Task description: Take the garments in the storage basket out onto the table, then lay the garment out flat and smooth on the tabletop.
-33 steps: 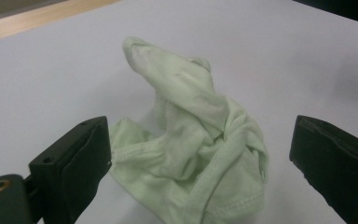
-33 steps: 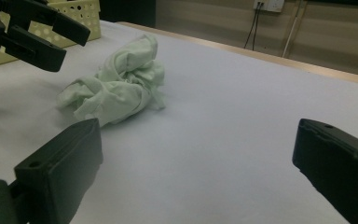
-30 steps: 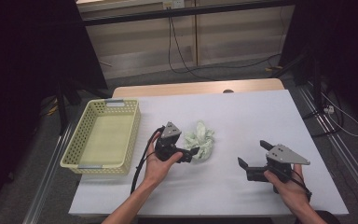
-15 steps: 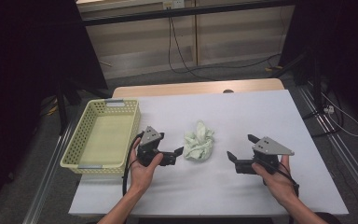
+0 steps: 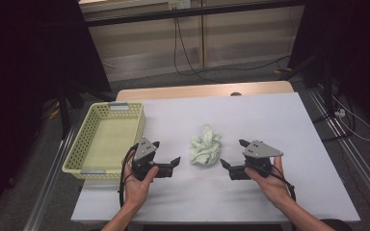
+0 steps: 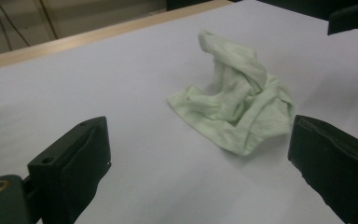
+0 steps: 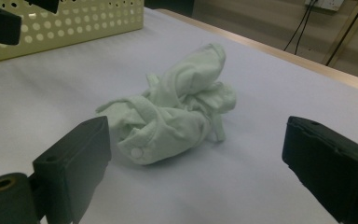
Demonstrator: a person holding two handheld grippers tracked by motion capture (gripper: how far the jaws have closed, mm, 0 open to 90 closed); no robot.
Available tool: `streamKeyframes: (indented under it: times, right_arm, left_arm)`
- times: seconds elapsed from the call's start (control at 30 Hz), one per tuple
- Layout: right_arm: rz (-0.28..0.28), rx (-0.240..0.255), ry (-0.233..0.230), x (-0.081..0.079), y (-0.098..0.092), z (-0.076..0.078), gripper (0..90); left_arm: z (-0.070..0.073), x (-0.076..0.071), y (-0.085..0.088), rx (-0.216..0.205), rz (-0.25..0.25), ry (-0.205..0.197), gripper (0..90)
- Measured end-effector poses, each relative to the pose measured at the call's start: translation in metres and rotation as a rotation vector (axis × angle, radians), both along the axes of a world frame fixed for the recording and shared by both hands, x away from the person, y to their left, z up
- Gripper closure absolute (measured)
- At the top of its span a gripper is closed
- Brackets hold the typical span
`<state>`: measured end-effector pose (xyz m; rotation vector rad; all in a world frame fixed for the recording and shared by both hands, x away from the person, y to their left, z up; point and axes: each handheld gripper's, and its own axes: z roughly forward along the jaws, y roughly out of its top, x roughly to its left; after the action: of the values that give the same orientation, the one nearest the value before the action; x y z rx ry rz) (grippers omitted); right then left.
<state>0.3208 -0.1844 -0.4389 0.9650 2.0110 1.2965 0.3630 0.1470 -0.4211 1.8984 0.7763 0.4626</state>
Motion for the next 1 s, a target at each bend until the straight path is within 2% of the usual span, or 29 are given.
streamKeyframes:
  times: [0.1, 0.17, 0.23, 0.3, 0.37, 0.47, 0.57, 0.63, 0.73, 0.8, 0.9, 0.93, 1.0]
  right_arm:
    - [0.018, -0.004, 0.006, 0.004, 0.008, 0.000, 10.7]
    - [0.026, -0.021, 0.006, 0.007, 0.014, 0.000, 13.1]
    - [0.031, -0.043, 0.008, 0.010, 0.021, 0.000, 13.1]
    - [0.062, -0.034, 0.013, 0.015, 0.027, 0.000, 14.2]
    - [0.061, -0.024, 0.030, 0.021, 0.033, 0.000, 16.0]
    - [0.082, -0.017, 0.035, 0.024, 0.040, -0.002, 17.2]
    - [0.093, -0.017, 0.070, 0.026, 0.041, -0.005, 21.0]
    - [0.103, -0.024, 0.100, 0.027, 0.039, -0.005, 24.0]
    - [0.121, -0.030, 0.127, 0.026, 0.036, -0.005, 24.0]
    - [0.145, -0.033, 0.154, 0.026, 0.036, -0.007, 20.1]
    - [0.147, -0.060, 0.165, 0.026, 0.037, -0.010, 23.5]
    - [0.147, -0.066, 0.164, 0.027, 0.037, -0.011, 26.4]
    - [0.157, -0.080, 0.163, 0.028, 0.039, -0.013, 31.7]
  left_arm:
    - [-0.001, 0.002, -0.001, -0.024, 0.001, -0.016, 5.8]
    - [-0.003, 0.003, -0.001, -0.024, -0.032, -0.008, 5.7]
    - [-0.007, 0.004, -0.002, -0.012, -0.041, 0.012, 5.8]
    - [-0.008, 0.006, -0.002, -0.027, -0.048, 0.034, 5.1]
    - [-0.009, 0.006, -0.002, -0.017, -0.033, 0.027, 5.3]
    - [-0.010, 0.007, -0.002, 0.002, -0.049, 0.045, 5.1]
    - [-0.012, 0.007, -0.006, 0.016, -0.037, 0.066, 5.4]
    - [-0.012, 0.006, -0.008, 0.013, -0.060, 0.065, 5.4]
    - [-0.012, 0.004, -0.013, 0.035, -0.070, 0.052, 5.4]
    - [-0.013, 0.004, -0.016, 0.033, -0.077, 0.047, 5.5]
    - [-0.012, 0.006, -0.015, 0.037, -0.070, 0.020, 5.5]
    - [-0.012, 0.007, -0.014, 0.023, -0.063, 0.021, 5.5]
    - [-0.014, 0.010, -0.013, 0.023, -0.064, 0.045, 5.5]
